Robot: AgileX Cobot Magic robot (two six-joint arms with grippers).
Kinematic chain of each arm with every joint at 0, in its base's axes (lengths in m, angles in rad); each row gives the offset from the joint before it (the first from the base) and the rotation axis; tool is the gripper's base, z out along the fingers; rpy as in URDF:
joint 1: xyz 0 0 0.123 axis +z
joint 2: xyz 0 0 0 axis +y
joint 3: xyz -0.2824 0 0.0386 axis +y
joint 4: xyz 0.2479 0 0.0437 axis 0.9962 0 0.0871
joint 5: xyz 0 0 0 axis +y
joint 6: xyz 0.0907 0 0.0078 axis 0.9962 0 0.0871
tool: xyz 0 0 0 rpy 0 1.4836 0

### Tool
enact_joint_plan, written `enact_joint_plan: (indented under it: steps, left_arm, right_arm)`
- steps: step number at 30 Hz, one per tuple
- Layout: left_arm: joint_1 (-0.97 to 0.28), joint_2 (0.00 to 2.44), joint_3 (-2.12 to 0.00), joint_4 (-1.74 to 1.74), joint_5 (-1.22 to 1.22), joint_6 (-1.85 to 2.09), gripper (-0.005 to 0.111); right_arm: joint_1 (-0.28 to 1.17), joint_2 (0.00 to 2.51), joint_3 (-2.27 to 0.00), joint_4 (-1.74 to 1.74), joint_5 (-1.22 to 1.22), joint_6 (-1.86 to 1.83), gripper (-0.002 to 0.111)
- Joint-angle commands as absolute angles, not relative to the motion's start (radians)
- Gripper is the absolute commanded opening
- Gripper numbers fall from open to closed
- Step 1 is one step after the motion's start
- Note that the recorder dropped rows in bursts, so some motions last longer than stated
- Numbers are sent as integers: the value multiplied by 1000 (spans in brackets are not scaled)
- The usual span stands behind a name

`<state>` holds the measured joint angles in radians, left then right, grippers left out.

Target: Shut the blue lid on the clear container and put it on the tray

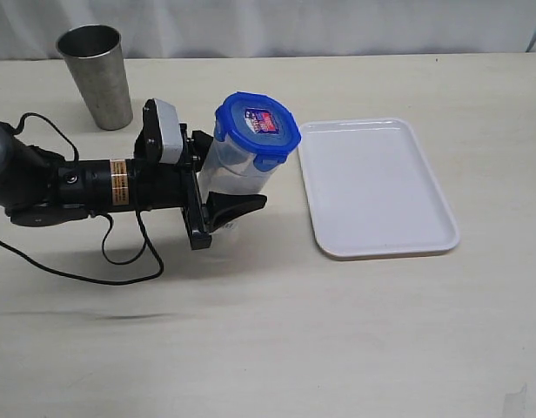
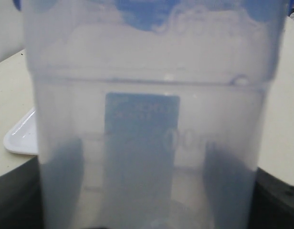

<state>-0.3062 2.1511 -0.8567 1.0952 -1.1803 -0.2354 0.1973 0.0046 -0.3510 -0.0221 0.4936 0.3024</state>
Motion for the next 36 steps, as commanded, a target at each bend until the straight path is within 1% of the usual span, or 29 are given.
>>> enact_joint_plan:
  steps: [1, 6, 15, 18, 20, 24, 36]
  left_arm:
    - [-315, 2141, -863, 1083, -1221, -233, 0]
    - [-315, 2141, -863, 1086, -1221, -233, 0]
    - [-315, 2141, -863, 1086, -1221, -233, 0]
    - [-315, 2141, -863, 1086, -1221, -233, 0]
    - [-315, 2141, -863, 1086, -1221, -233, 0]
    - [-315, 2141, -863, 1086, -1221, -233, 0]
    - [-315, 2141, -863, 1088, -1221, -237, 0]
  right_arm:
    - [104, 0, -347, -31, 500, 306, 4]
    - [66, 0, -325, -38, 492, 306, 4]
    - [46, 0, -82, -43, 492, 306, 4]
    - [46, 0, -38, -38, 490, 306, 4]
    - [46, 0, 0, -37, 443, 309, 4]
    - [46, 0, 0, -37, 312, 309, 4]
    - [46, 0, 0, -37, 323, 309, 4]
